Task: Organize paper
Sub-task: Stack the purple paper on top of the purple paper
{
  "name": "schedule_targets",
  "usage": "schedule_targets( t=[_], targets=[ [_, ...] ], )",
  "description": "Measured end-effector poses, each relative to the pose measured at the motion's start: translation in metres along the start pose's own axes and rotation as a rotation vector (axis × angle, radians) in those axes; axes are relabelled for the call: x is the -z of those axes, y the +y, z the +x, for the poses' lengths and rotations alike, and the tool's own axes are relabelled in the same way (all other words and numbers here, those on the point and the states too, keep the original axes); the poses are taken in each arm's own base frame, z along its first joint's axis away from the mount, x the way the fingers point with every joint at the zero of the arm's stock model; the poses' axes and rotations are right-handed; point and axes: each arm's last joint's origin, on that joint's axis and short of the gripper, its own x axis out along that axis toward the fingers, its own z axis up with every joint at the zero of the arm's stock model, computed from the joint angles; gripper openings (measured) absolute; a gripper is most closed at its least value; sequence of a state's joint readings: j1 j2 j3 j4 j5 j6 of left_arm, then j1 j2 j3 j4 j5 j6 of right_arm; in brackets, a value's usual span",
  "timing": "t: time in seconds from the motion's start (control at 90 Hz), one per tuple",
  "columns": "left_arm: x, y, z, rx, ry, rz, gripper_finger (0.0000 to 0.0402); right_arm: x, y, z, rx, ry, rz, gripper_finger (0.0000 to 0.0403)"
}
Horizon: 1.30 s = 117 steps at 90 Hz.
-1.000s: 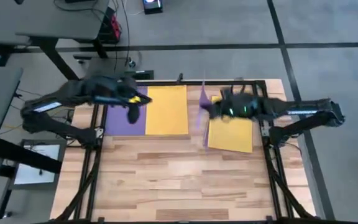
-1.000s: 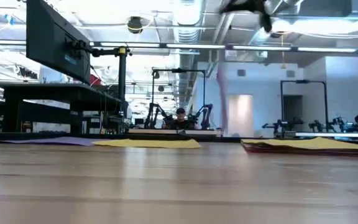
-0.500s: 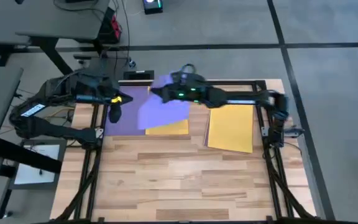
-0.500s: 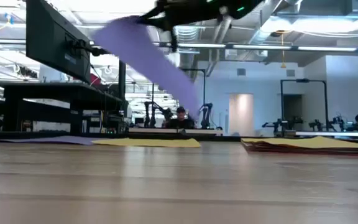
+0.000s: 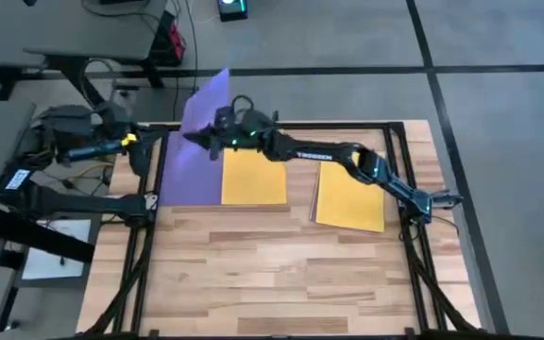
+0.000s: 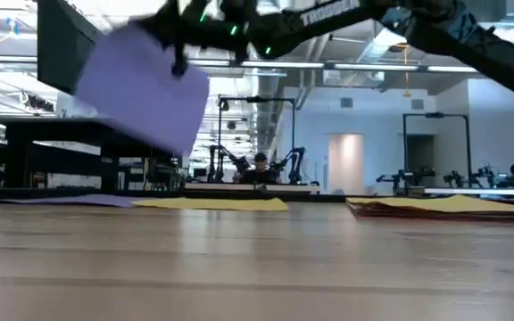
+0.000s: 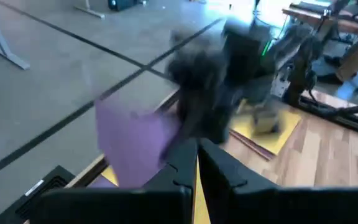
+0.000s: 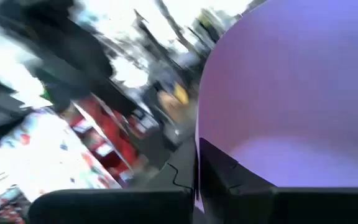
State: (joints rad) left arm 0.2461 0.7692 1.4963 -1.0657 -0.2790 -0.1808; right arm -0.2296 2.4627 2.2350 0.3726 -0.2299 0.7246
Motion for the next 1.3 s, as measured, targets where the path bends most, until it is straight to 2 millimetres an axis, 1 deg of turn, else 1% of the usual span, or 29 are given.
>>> schedule_targets(
  t=[0.089, 0.233, 0.3, 0.333, 0.4, 0.456, 0.5, 0.556, 0.622, 0.656, 0.711, 0.778, 0.822, 0.867, 0.922, 1.022, 1.078, 1.178, 1.3],
  targets=[
    [0.0, 0.0, 0.0, 0.0, 0.001, -0.008, 0.0, 0.023, -0.004, 0.005, 0.048, 0.066, 0.071, 0.0],
    [0.002, -0.001, 0.003, -0.005, 0.03, 0.0, 0.0, 0.052, -0.001, 0.009, 0.096, 0.172, 0.139, 0.0],
    [0.003, -0.001, 0.004, -0.008, 0.045, 0.005, 0.0, 0.063, -0.002, 0.009, 0.161, 0.194, 0.141, 0.0],
    [0.003, -0.001, 0.006, -0.009, 0.052, 0.007, 0.0, 0.064, -0.003, 0.009, 0.184, 0.191, 0.135, 0.0],
    [0.005, -0.001, 0.008, -0.011, 0.066, 0.009, 0.0, 0.057, -0.006, 0.008, 0.22, 0.15, 0.138, 0.0],
    [0.005, -0.002, 0.01, -0.012, 0.072, 0.013, 0.0, 0.043, -0.013, 0.006, 0.243, 0.078, 0.185, 0.0],
    [0.004, -0.002, 0.011, -0.012, 0.074, 0.016, 0.0, 0.03, -0.018, 0.004, 0.229, 0.003, 0.224, 0.0],
    [0.004, -0.003, 0.012, -0.012, 0.074, 0.02, 0.0, 0.015, -0.024, 0.003, 0.149, -0.106, 0.219, 0.0],
    [0.003, -0.003, 0.013, -0.011, 0.068, 0.025, 0.0, -0.002, -0.022, 0.001, -0.042, -0.232, 0.122, 0.0],
    [0.003, -0.003, 0.013, -0.011, 0.068, 0.027, 0.0, -0.006, -0.019, -0.001, -0.124, -0.276, 0.084, 0.0],
    [0.002, -0.003, 0.013, -0.009, 0.06, 0.026, 0.0, -0.012, -0.015, -0.005, -0.212, -0.313, 0.066, 0.0],
    [0.002, -0.004, 0.013, -0.007, 0.054, 0.024, 0.0, -0.009, -0.016, -0.005, -0.262, -0.321, 0.058, 0.0],
    [0.002, -0.004, 0.013, -0.007, 0.054, 0.024, 0.0, -0.002, -0.018, -0.004, -0.271, -0.324, 0.054, 0.0],
    [0.002, -0.004, 0.013, -0.007, 0.054, 0.024, 0.0, 0.008, -0.025, -0.002, -0.259, -0.31, 0.058, 0.0],
    [0.002, -0.003, 0.013, -0.008, 0.054, 0.024, 0.0, 0.027, -0.033, 0.003, -0.235, -0.266, 0.082, 0.0],
    [0.002, -0.004, 0.013, -0.008, 0.057, 0.025, 0.0, 0.061, -0.037, 0.009, -0.228, -0.2, 0.15, 0.0],
    [0.002, -0.004, 0.013, -0.008, 0.057, 0.025, 0.0, 0.076, -0.039, 0.011, -0.224, -0.165, 0.21, 0.0],
    [0.002, -0.003, 0.013, -0.008, 0.061, 0.026, 0.0, 0.094, -0.044, 0.015, -0.154, -0.078, 0.284, 0.0],
    [0.003, -0.003, 0.013, -0.009, 0.064, 0.027, 0.0, 0.108, -0.05, 0.017, -0.009, 0.059, 0.338, 0.0]
  ],
)
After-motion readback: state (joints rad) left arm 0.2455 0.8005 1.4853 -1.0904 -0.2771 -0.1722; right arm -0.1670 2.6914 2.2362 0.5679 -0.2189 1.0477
